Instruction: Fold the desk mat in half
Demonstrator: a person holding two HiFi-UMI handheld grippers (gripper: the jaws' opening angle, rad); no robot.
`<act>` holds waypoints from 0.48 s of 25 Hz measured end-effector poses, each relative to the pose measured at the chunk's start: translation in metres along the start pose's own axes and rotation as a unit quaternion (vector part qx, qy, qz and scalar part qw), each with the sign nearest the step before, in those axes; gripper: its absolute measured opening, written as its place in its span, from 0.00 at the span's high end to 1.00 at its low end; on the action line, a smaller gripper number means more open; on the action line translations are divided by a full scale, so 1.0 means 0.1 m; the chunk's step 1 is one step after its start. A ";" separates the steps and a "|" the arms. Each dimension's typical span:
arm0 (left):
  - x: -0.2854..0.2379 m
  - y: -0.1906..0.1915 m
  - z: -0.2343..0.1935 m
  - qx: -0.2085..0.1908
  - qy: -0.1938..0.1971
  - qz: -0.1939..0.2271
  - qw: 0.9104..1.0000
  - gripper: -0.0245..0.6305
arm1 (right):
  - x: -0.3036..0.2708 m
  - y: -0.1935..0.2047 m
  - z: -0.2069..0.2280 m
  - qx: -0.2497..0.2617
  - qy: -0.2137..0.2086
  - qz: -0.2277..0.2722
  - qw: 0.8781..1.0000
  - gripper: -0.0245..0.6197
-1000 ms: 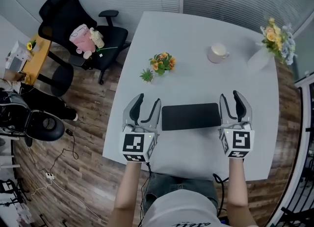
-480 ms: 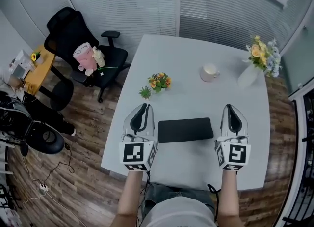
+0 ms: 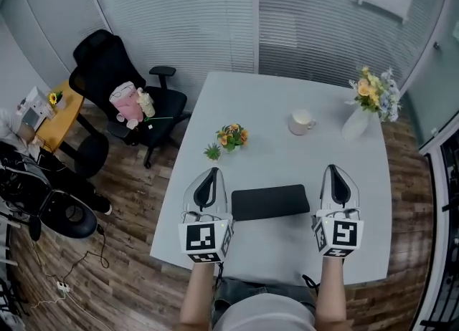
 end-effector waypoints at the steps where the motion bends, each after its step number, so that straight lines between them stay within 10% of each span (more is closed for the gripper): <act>1: 0.01 0.00 0.01 0.003 -0.001 -0.001 1.000 0.96 | 0.01 0.00 0.00 -0.002 0.000 0.000 1.000 0.93; 12: 0.03 -0.01 0.06 0.000 0.007 -0.003 1.000 0.96 | 0.05 0.01 0.02 -0.012 0.000 0.003 1.000 0.93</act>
Point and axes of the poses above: the fingertips, and each gripper's own axes: x backward along the fingers, z to its right, y out of its underside, the point moved 10 cm from there along x, backward along the fingers, and after that the axes turned 5 degrees about y, right-handed, at the moved point
